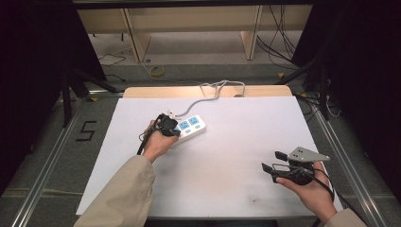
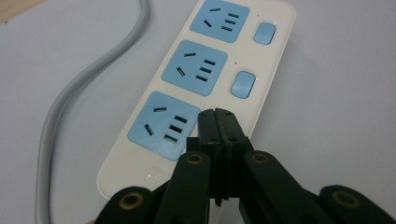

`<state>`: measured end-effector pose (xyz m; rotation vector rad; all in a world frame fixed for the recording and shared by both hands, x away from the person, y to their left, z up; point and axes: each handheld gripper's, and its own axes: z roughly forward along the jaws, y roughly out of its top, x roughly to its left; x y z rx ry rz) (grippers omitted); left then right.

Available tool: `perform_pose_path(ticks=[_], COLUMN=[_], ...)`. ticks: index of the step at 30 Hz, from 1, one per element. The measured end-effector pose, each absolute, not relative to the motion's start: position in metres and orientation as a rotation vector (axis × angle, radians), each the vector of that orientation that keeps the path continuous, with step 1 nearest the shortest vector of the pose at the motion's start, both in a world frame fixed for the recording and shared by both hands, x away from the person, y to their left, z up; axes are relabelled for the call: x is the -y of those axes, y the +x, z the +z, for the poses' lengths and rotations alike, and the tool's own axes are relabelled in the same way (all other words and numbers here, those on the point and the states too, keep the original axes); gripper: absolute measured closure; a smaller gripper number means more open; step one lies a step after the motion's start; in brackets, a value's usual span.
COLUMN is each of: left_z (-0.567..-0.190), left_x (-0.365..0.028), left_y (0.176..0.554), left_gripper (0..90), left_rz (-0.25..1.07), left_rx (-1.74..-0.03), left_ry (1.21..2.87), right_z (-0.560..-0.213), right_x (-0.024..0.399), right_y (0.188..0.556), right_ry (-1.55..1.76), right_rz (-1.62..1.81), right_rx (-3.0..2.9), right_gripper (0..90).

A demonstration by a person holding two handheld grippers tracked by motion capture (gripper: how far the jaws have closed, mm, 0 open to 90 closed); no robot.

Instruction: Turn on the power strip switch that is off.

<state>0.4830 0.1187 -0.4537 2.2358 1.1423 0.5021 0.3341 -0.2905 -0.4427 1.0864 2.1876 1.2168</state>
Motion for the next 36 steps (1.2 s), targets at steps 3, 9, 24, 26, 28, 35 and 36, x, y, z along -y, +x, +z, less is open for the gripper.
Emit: perform_pose_path(ticks=[3, 9, 24, 26, 28, 35, 36], left_z=[-0.4537, -0.4535, -0.4543, -0.4545, -0.4543, -0.4543, -0.4542], left_x=[-0.1178, -0.1156, -0.1136, -0.1143, -0.1140, -0.1146, -0.1148], left_y=[0.4828, 0.4825, 0.4820, 0.4817, 0.4820, 0.4822, 0.4824], left_gripper=[90.0, 90.0, 90.0, 90.0, 90.0, 90.0, 90.0], left_rz=[0.514, 0.528, 0.537, 0.537, 0.539, 0.539, 0.538], left_rx=[-1.133, -1.124, -1.117, -1.117, -1.116, -1.098, -1.098], left_ry=[2.250, 2.267, 2.286, 2.280, 2.282, 2.288, 2.288], right_z=[-0.4428, -0.4423, -0.4411, -0.4406, -0.4406, -0.4408, -0.4410], right_x=[0.2904, 0.2902, 0.2905, 0.2906, 0.2906, 0.2908, 0.2909], right_y=[0.3342, 0.3339, 0.3324, 0.3321, 0.3321, 0.3330, 0.3331], right_ry=[1.086, 1.086, 1.083, 1.084, 1.082, 1.076, 1.077], right_rz=[1.214, 1.210, 1.214, 1.216, 1.217, 1.217, 1.217], right_rx=[-2.188, -2.190, -2.185, -2.181, -2.179, -2.182, -2.182], right_gripper=[31.0, 31.1, 31.2, 31.2, 31.3, 31.3, 31.3])
